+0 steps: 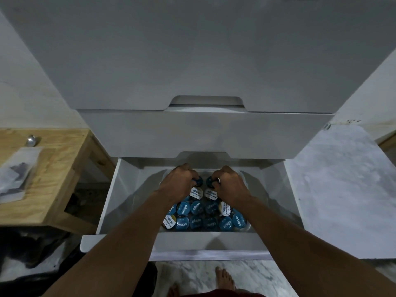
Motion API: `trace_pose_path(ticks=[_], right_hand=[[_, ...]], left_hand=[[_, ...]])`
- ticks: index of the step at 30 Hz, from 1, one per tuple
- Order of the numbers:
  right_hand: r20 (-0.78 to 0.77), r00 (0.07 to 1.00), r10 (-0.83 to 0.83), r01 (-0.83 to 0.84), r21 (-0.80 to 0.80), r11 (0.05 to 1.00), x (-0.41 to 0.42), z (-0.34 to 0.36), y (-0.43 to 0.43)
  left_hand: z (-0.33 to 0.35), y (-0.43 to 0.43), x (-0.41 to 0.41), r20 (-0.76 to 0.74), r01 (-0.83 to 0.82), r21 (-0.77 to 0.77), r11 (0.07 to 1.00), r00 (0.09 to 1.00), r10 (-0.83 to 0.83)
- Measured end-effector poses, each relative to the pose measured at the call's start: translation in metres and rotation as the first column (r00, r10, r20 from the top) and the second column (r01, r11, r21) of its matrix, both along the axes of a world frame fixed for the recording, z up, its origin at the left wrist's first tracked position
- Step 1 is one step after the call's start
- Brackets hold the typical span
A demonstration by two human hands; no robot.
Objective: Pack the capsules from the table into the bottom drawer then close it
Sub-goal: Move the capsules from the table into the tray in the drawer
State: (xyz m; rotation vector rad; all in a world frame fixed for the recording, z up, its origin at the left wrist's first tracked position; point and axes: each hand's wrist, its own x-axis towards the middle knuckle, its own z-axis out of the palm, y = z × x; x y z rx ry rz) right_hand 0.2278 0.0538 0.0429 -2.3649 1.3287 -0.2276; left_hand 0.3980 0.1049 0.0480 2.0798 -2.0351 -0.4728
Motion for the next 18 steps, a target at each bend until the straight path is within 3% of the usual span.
trace_pose_path(ticks=[18], right_hand=[[-0.008,1.0,-0.008,0.008,0.021,1.0,0.01,-0.002,0.0]], left_hand=[[0.009,0.0,-0.003,0.101,0.032,0.041,0.999,0.994,-0.036]])
